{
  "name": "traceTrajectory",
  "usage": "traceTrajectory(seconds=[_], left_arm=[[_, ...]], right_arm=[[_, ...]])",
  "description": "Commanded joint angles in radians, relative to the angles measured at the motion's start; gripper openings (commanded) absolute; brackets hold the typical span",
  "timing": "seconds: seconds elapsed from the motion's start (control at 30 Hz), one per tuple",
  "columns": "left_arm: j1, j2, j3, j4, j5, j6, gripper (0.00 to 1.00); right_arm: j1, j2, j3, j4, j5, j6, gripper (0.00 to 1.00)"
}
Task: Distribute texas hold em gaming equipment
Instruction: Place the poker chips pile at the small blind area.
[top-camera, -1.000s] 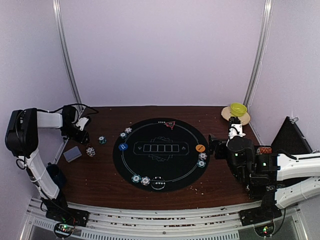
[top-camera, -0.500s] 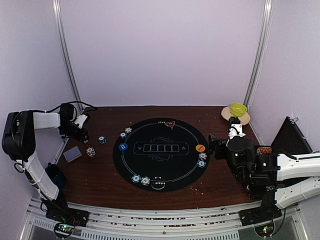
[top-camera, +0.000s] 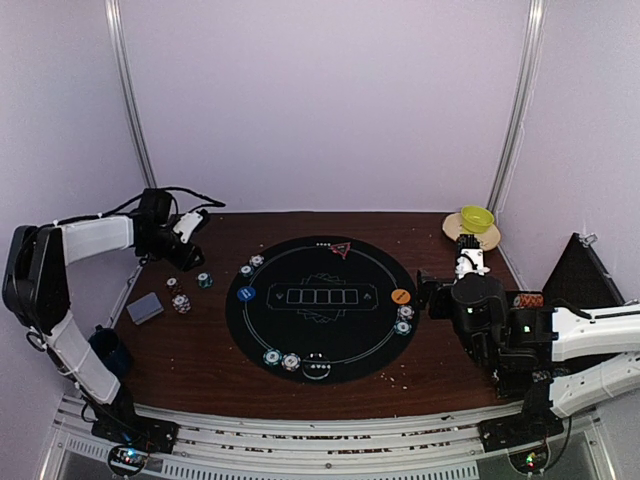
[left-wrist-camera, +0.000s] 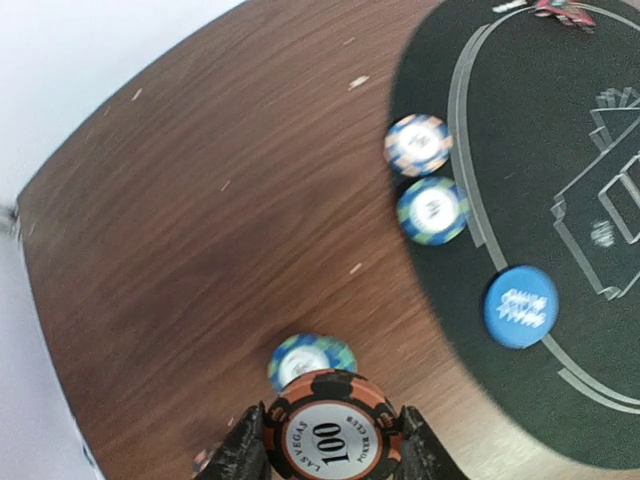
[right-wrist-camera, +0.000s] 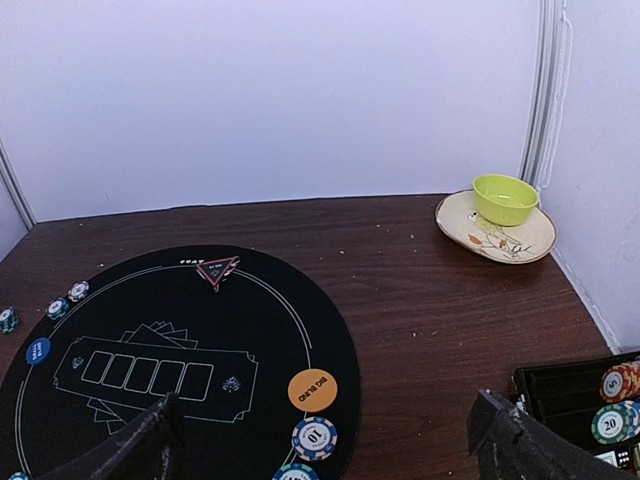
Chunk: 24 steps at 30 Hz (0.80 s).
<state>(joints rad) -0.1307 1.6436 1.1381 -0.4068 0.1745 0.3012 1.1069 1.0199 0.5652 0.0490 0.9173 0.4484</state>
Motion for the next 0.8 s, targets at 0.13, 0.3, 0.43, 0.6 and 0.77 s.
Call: traceTrajectory(seconds=[0.13,0.3,0.43,0.6,0.77], left_arm=[[-0.181,0.136,0.17,0.011,-0.017,-0.011,0.25],[-0.261,0.26,0.268,0.012,-0.042,-0.022,0.25],[-0.311,0.343,0.342,0.023,-0.061,-0.018,0.25],[-0.336,0.428,0.416,0.021,-0.097,-0.014,0.25],[-0.337,0.481,0.446,0.029,-0.15,-0.007,0.26]], right_arm=[[0.007,0.007,0.023,-0.01,0.045,-0.008,1.0],[0.007,0.012,0.025,-0.01,0.049,-0.01,1.0],[0.008,0.009,0.024,-0.011,0.048,-0.01,1.0],[0.009,0.006,0.024,-0.012,0.045,-0.009,1.0],[0.007,0.008,0.025,-0.011,0.04,-0.01,1.0]])
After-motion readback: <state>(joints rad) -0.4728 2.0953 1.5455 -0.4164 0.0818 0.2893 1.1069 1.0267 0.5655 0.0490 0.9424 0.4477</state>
